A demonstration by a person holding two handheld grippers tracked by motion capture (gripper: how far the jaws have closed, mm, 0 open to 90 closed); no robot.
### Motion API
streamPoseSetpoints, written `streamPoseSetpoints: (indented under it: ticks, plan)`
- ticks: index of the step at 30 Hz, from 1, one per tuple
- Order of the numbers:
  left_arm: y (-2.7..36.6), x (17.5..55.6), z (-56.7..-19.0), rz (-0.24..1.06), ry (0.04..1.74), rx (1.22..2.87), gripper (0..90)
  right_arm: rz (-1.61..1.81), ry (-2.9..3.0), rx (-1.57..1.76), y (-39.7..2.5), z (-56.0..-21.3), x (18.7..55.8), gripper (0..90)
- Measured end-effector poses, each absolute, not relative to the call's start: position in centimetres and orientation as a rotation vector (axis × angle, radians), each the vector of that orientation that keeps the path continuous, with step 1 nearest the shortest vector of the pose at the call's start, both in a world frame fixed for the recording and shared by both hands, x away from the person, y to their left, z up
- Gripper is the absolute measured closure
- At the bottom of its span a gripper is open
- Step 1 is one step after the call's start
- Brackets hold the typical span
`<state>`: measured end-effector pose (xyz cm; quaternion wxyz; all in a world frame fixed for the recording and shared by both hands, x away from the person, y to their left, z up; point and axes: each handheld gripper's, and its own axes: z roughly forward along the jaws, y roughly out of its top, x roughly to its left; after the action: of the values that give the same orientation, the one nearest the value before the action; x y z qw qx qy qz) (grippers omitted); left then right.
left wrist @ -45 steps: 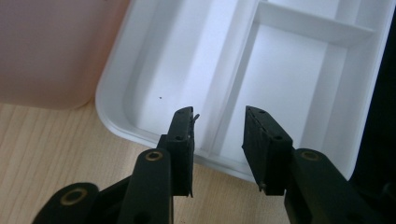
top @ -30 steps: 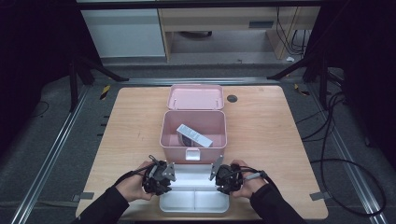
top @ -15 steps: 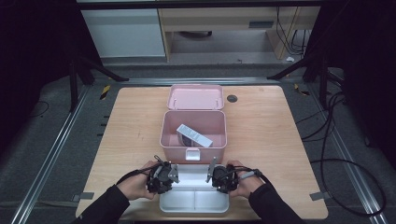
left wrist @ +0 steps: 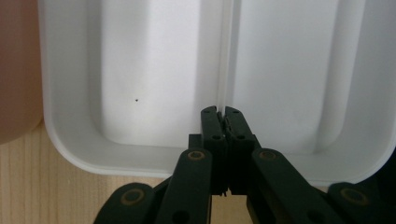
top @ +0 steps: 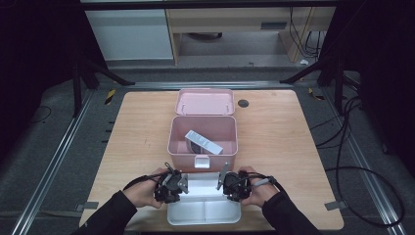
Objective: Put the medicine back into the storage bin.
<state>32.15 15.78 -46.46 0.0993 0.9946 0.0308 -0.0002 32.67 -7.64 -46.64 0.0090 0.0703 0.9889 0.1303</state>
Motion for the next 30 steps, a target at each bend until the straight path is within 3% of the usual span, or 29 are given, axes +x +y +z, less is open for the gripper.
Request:
streamPoseSetpoints:
  ticks: [12, 19, 30]
  plan:
    - [15.9, 30.3, -41.8, 0.007, 0.058, 2.886, 89.1, 0.476, 3.111, 0.212, -8.8, -42.3, 30.9, 86.1]
    - [16.4, 29.7, -37.1, 0.035, 0.057, 2.853, 89.0, 0.535, 3.1, 0.182, -9.1, -38.9, 30.3, 86.9]
    - [16.5, 32.9, -32.8, 0.126, 0.042, 2.854, 88.9, 0.582, 3.026, 0.159, -9.3, -34.3, 33.1, 87.0]
